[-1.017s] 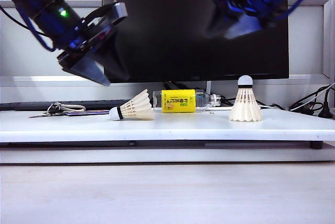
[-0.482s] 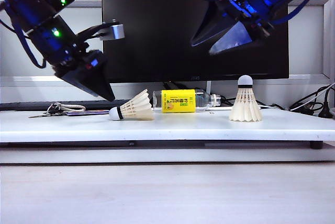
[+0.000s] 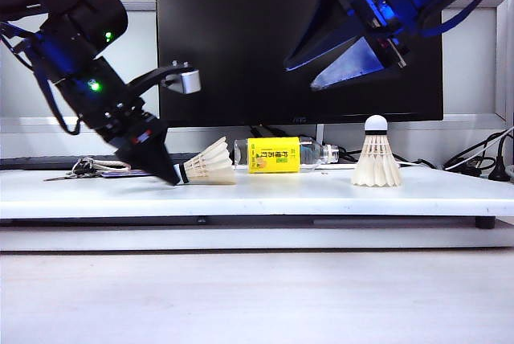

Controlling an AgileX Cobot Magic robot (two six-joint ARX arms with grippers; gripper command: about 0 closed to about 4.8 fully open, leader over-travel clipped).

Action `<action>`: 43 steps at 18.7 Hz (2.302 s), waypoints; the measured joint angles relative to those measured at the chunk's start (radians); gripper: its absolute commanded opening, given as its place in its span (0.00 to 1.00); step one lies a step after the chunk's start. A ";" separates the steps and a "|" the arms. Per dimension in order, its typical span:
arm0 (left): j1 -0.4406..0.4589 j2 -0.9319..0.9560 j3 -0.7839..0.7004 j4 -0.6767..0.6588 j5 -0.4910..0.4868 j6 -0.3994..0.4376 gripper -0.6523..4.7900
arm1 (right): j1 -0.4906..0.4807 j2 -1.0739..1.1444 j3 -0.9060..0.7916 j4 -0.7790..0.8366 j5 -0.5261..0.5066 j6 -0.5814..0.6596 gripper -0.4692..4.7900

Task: Stack the badminton balls on the table vertically.

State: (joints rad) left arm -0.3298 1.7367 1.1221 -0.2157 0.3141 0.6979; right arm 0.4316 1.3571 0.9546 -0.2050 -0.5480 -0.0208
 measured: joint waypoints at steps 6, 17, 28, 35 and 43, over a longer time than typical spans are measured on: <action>0.000 0.017 0.000 0.076 0.021 -0.006 0.73 | 0.000 0.000 0.000 -0.001 0.001 -0.008 0.60; 0.000 0.050 0.000 0.115 0.061 -0.018 0.45 | 0.000 0.001 0.000 -0.003 0.001 -0.010 0.60; 0.000 0.050 0.000 0.114 0.175 -0.114 0.45 | 0.000 0.001 0.000 -0.005 0.056 -0.010 0.60; 0.000 0.039 0.000 0.099 0.251 -0.153 0.44 | 0.000 0.005 0.000 -0.007 0.058 -0.010 0.60; 0.000 0.038 0.001 -0.006 0.239 -0.006 0.47 | 0.000 0.008 0.000 -0.019 0.058 -0.010 0.60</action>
State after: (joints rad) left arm -0.3294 1.7744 1.1229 -0.2222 0.5533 0.6922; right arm 0.4313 1.3655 0.9546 -0.2245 -0.4900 -0.0311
